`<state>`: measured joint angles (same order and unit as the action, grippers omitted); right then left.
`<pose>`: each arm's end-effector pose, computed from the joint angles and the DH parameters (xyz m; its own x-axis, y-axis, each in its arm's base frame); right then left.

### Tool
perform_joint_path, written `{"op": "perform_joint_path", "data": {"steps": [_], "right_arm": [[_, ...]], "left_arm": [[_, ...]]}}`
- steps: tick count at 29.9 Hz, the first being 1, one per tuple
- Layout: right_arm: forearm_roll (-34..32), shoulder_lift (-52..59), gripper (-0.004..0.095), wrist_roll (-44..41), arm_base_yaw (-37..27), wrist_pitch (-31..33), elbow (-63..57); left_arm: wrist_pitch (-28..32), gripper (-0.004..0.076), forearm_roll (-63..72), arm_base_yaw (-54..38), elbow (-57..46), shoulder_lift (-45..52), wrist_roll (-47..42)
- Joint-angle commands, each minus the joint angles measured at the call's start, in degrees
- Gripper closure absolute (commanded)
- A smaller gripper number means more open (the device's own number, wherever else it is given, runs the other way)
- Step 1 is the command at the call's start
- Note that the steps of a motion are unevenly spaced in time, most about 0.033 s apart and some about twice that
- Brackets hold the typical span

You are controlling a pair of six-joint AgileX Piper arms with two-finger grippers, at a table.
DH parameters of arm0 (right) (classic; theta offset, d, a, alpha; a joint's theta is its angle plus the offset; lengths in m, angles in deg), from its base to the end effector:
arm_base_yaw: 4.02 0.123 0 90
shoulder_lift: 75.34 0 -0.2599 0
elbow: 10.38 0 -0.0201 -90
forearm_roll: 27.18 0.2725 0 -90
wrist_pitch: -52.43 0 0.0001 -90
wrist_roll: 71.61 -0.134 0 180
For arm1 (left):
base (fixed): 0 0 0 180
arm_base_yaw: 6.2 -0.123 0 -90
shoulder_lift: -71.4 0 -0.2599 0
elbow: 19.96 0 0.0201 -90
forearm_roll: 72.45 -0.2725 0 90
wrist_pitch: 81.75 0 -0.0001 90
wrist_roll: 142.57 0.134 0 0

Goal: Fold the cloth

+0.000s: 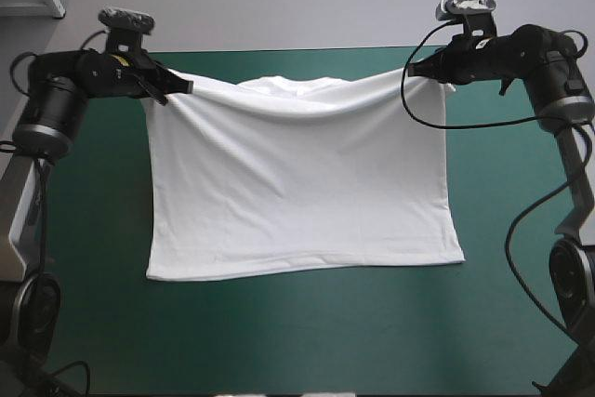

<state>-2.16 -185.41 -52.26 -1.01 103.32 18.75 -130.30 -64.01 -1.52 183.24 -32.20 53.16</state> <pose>0.4504 0.0677 0.3501 -0.6126 -0.0808 -0.7863 -0.3360 0.9270 0.1665 0.4278 -0.0498 0.3576 -0.5834 0.2230 -0.7810 0.2735 0.9593 0.0696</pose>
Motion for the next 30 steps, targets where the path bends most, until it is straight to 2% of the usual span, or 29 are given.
{"op": "perform_joint_path", "data": {"steps": [1,7,17,23,26,30], "right_arm": [[-0.19,6.62,0.0925,-0.31,-0.25,-1.91,4.94],[-2.39,11.48,0.0925,-1.16,-0.25,-1.36,9.20],[-2.48,13.04,0.0925,-2.66,-0.25,4.74,14.88],[-3.00,12.93,0.0925,-2.66,-0.25,3.43,19.01],[-3.00,12.28,0.0925,-2.38,-0.25,-1.18,19.17],[-2.10,8.95,0.0925,-2.38,-0.25,-9.18,19.28]], "left_arm": [[-0.38,0.0705,-1.01,-0.16,9.05,5.05,-0.59],[-8.62,0.0705,-3.80,-0.16,19.93,6.16,-0.34],[-15.02,0.0705,-3.91,-0.16,28.30,6.60,0.06],[-12.81,0.0705,-3.91,-0.16,30.29,6.81,0.30],[-9.60,0.0705,-3.75,-0.16,30.29,6.14,0.30],[-2.39,0.0705,-3.37,-0.16,30.29,3.69,0.30]]}}
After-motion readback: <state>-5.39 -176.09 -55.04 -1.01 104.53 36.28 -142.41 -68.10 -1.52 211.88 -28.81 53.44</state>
